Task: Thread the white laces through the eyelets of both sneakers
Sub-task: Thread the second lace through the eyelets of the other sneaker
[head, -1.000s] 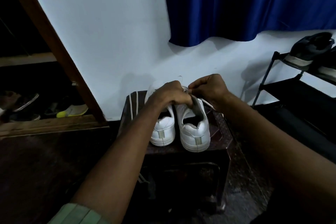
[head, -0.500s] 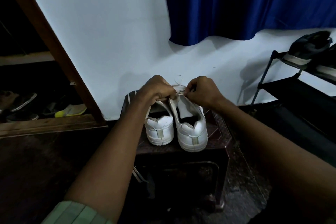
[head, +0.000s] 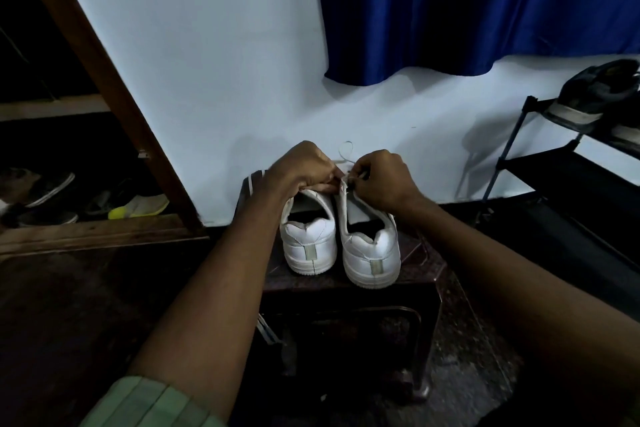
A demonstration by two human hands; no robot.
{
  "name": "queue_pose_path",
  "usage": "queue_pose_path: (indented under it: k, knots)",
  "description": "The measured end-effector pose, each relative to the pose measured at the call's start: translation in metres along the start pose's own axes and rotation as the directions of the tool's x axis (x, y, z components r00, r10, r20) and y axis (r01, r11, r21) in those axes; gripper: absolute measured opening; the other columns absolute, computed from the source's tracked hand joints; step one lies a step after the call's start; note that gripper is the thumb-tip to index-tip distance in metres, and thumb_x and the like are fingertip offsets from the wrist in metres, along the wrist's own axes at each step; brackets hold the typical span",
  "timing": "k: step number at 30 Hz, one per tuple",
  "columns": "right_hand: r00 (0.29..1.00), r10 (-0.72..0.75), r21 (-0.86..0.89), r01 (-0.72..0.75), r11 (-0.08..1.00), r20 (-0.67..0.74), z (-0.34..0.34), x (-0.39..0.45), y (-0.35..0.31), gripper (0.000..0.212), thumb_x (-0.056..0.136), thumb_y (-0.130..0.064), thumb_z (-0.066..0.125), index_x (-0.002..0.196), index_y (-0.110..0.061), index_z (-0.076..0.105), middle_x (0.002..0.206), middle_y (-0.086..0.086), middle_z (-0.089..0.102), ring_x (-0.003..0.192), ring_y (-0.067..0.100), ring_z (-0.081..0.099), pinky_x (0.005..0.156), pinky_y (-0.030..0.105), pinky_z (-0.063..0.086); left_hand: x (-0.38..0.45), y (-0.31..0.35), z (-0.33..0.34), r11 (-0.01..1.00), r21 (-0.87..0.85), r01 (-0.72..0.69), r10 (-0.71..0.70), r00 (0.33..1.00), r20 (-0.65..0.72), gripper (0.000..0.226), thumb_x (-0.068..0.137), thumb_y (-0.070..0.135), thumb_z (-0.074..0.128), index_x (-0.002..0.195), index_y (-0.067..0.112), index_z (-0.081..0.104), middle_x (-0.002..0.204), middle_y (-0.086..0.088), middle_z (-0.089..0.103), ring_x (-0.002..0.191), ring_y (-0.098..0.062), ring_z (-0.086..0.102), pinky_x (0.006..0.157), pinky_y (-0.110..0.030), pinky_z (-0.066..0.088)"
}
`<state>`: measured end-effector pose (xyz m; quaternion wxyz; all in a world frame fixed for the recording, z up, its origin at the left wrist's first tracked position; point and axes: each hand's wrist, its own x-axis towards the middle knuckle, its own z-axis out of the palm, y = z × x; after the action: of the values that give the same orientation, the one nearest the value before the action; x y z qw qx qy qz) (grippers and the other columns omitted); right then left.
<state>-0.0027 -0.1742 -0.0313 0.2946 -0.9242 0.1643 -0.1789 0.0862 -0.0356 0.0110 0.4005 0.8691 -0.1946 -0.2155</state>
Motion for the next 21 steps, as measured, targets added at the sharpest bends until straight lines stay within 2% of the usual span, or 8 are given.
queue_pose_path:
  k: [3,7,9,12,14,16,19,21]
  knots:
    - [0.999,0.026,0.065,-0.025,0.998,-0.018,0.003,-0.001,0.002,0.015,0.077,-0.011,0.071,0.074,-0.023,0.079,0.078,-0.001,0.076,0.079,0.016,0.068,0.069,0.024,0.046,0.001,-0.003,0.006,0.992,0.112,-0.05,0.059,0.995,-0.075,0.013,0.082,0.006,0.075,0.092,0.0,0.081,0.076,-0.009,0.078,0.067,-0.022,0.076,0.081,-0.036,0.065]
    - [0.998,0.044,0.085,-0.048,0.995,0.042,-0.004,0.004,0.007,0.011,0.073,-0.026,0.073,0.064,-0.033,0.072,0.07,-0.014,0.071,0.077,0.011,0.068,0.072,0.026,0.051,0.0,-0.002,0.012,0.933,0.354,-0.066,0.142,0.971,-0.192,0.011,0.075,0.014,0.071,0.074,0.005,0.077,0.068,-0.006,0.074,0.07,-0.024,0.073,0.068,-0.032,0.062]
    - [0.994,0.098,0.249,-0.108,0.963,0.05,-0.008,0.006,0.006,0.009,0.075,-0.021,0.075,0.07,-0.027,0.078,0.069,-0.01,0.072,0.07,0.009,0.067,0.068,0.026,0.052,0.001,0.0,0.011,0.919,0.385,-0.081,0.173,0.962,-0.21,0.018,0.075,0.009,0.064,0.058,0.005,0.062,0.058,-0.005,0.062,0.062,-0.023,0.062,0.055,-0.026,0.05]
    - [0.95,0.261,0.752,-0.299,0.588,0.174,-0.015,0.006,-0.002,0.011,0.082,-0.012,0.073,0.088,-0.014,0.081,0.084,0.003,0.076,0.075,0.015,0.063,0.069,0.029,0.049,0.003,0.007,0.007,0.988,-0.078,-0.132,0.11,0.964,-0.243,0.016,0.084,0.009,0.057,0.071,0.006,0.064,0.071,-0.008,0.074,0.074,-0.025,0.074,0.074,-0.037,0.064]
    - [0.916,0.25,0.877,-0.38,0.295,0.313,-0.022,0.008,-0.005,0.019,0.088,-0.011,0.065,0.101,-0.016,0.078,0.094,0.0,0.076,0.085,0.015,0.065,0.077,0.029,0.049,-0.004,0.014,0.007,0.833,-0.545,-0.096,0.01,0.987,-0.158,0.019,0.097,0.003,0.046,0.085,0.009,0.059,0.079,-0.01,0.076,0.081,-0.026,0.077,0.08,-0.037,0.064]
    - [0.897,0.229,0.913,-0.402,0.069,0.378,-0.031,0.012,-0.006,0.018,0.093,-0.011,0.06,0.103,-0.02,0.071,0.086,-0.004,0.073,0.083,0.014,0.067,0.077,0.028,0.049,-0.007,0.016,0.006,0.753,-0.649,-0.106,-0.001,0.987,-0.162,0.024,0.101,0.001,0.042,0.088,0.013,0.057,0.075,-0.004,0.07,0.076,-0.022,0.074,0.075,-0.032,0.06]
    - [0.901,0.25,0.934,-0.355,-0.046,0.354,-0.04,0.013,-0.006,0.009,0.092,-0.017,0.063,0.1,-0.02,0.067,0.083,-0.003,0.067,0.072,0.015,0.066,0.067,0.027,0.047,0.0,0.01,0.001,0.889,-0.404,-0.214,0.082,0.944,-0.319,0.025,0.096,0.003,0.046,0.082,0.018,0.06,0.073,0.002,0.064,0.065,-0.016,0.061,0.066,-0.027,0.05]
    - [0.93,0.283,0.961,-0.266,0.071,0.236,-0.044,0.013,-0.005,0.017,0.088,-0.017,0.068,0.105,-0.02,0.068,0.089,-0.001,0.07,0.067,0.015,0.063,0.062,0.029,0.045,0.005,0.005,-0.001,0.97,-0.015,-0.244,0.224,0.911,-0.346,0.021,0.094,0.006,0.05,0.085,0.019,0.065,0.088,0.004,0.07,0.082,-0.018,0.063,0.076,-0.029,0.049]
